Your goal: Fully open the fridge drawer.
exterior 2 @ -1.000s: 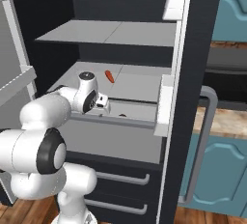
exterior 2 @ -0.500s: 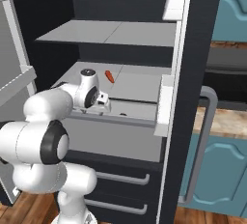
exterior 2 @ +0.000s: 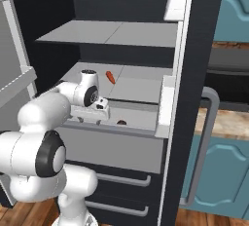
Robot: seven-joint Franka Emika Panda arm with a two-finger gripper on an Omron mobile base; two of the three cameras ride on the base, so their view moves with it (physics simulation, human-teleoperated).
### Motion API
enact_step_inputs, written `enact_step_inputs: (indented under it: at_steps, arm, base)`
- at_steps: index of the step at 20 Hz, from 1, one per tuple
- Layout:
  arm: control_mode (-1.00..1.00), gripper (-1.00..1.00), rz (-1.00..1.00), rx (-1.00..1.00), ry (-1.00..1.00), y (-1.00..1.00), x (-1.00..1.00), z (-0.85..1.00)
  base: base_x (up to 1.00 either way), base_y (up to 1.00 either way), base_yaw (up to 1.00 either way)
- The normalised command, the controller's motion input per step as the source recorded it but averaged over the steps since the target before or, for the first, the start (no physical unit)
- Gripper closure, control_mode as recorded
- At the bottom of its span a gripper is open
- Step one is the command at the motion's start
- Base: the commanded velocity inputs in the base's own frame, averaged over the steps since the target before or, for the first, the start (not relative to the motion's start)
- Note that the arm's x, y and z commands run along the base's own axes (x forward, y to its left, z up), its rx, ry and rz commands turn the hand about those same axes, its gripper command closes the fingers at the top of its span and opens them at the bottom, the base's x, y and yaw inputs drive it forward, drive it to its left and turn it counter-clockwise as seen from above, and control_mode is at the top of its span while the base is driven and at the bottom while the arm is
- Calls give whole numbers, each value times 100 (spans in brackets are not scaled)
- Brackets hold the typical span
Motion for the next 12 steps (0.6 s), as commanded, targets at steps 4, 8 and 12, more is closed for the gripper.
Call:
enact_step_inputs:
  at_steps: [4,8,12]
  arm:
    - [-100,-100,-1,0,16,-7,-98,-42]
    - [-100,-100,0,0,8,-7,-100,-28]
    - [-100,-100,0,2,0,-8,-100,-1]
  base:
    - [0,0,0]
    - [0,0,0]
    - [0,0,0]
